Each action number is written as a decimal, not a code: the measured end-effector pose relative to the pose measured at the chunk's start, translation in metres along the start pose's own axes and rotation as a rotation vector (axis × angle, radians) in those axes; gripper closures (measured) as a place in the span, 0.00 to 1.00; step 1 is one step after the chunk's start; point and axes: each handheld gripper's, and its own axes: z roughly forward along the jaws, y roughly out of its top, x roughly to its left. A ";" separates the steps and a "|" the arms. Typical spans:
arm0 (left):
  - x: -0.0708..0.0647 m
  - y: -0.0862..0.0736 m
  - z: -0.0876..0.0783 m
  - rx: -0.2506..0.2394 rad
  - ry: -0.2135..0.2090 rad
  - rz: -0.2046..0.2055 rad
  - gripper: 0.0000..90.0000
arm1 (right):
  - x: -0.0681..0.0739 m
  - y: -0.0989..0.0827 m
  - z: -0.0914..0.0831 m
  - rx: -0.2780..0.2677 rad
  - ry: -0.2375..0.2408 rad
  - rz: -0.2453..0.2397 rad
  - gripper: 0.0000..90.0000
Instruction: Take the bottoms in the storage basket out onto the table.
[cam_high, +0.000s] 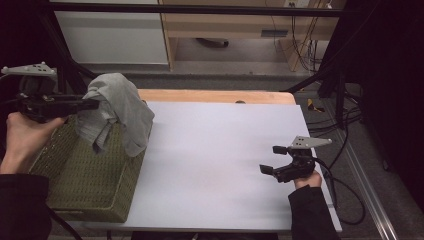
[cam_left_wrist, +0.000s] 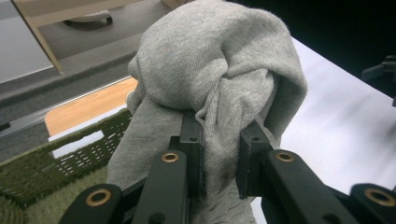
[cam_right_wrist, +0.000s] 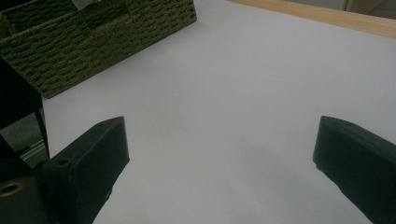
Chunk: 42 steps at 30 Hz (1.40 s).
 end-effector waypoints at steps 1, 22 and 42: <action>-0.001 0.001 0.000 0.001 -0.003 0.003 0.84 | 0.000 0.000 0.000 0.000 0.000 0.000 0.04; -0.028 0.016 0.016 -0.009 -0.065 0.050 0.84 | 0.000 0.000 0.000 0.000 0.001 -0.001 0.04; -0.049 0.024 0.039 -0.002 -0.112 0.080 0.84 | 0.000 0.000 -0.001 0.001 0.002 -0.002 0.04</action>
